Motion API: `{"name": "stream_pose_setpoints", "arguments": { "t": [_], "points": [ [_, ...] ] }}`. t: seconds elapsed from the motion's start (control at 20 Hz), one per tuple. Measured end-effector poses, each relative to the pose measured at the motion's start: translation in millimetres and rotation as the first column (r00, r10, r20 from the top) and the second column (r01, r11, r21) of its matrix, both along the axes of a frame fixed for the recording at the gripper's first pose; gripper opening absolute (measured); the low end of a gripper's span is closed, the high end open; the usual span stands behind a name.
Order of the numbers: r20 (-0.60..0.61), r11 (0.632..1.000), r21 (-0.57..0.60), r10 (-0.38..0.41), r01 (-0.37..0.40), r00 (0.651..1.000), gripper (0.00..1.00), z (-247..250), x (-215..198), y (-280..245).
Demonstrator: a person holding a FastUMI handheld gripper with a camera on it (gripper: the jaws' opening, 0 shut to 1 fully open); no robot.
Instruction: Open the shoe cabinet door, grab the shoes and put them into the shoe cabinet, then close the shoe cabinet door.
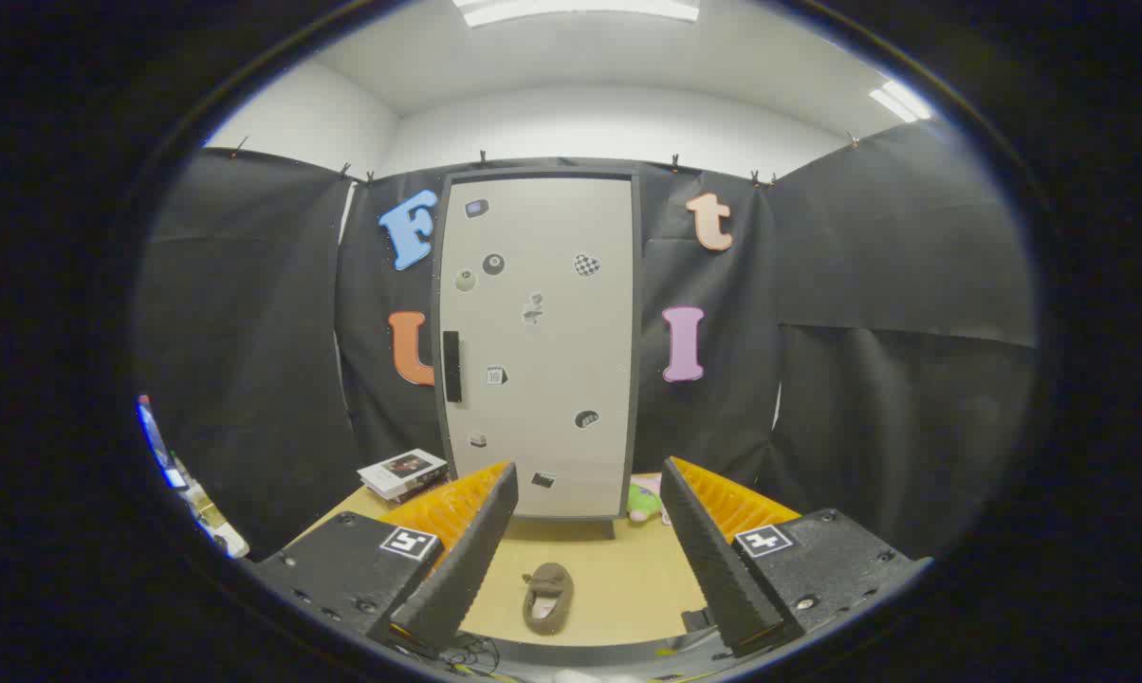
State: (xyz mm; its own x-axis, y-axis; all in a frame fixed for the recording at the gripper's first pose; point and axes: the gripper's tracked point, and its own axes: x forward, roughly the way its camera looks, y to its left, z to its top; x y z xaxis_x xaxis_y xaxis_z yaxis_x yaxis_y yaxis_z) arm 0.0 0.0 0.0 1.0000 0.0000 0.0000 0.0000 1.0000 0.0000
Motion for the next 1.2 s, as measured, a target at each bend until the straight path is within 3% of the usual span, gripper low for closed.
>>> {"name": "stream_pose_setpoints", "arguments": {
  "t": [0.8, 1.2],
  "points": [
    [0.000, 1.000, 0.015, 0.005, -0.005, 1.000, 0.99, -5, -14, 18],
    [0.003, 0.999, 0.031, 0.044, -0.044, 0.999, 0.99, -2, 18, 59]
  ]
}}
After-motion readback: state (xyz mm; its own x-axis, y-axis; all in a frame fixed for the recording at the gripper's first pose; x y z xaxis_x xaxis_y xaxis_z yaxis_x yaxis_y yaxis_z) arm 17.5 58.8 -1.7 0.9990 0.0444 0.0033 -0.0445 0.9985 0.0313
